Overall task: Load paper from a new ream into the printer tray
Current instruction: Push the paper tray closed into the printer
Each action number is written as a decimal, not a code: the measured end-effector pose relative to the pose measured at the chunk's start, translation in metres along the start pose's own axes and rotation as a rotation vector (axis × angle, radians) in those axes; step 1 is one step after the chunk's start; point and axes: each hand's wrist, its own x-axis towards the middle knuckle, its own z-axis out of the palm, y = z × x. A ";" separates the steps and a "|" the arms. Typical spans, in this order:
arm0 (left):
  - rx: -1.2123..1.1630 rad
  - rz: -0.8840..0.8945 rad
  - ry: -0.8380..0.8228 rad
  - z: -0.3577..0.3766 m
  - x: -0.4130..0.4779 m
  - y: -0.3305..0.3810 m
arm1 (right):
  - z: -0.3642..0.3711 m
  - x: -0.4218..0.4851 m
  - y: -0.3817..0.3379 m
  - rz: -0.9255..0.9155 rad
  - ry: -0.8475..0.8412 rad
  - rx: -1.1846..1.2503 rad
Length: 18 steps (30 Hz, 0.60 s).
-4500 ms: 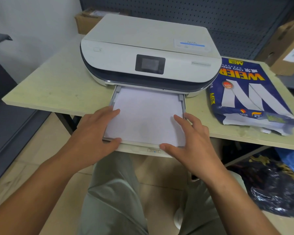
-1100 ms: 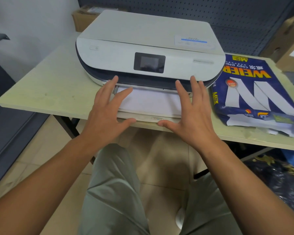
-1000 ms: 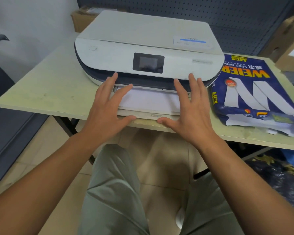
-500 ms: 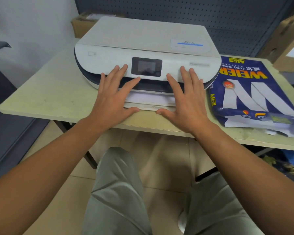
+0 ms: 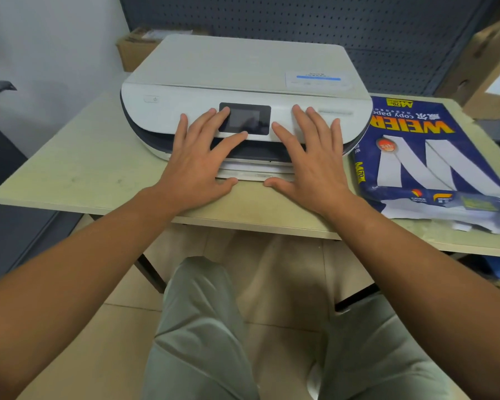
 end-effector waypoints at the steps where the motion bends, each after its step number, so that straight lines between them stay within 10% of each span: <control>1: 0.002 -0.003 0.012 0.001 0.000 0.000 | 0.001 0.001 0.001 -0.002 0.010 -0.003; 18: 0.066 -0.061 0.107 0.012 -0.001 0.001 | 0.008 0.002 0.000 0.038 0.087 -0.047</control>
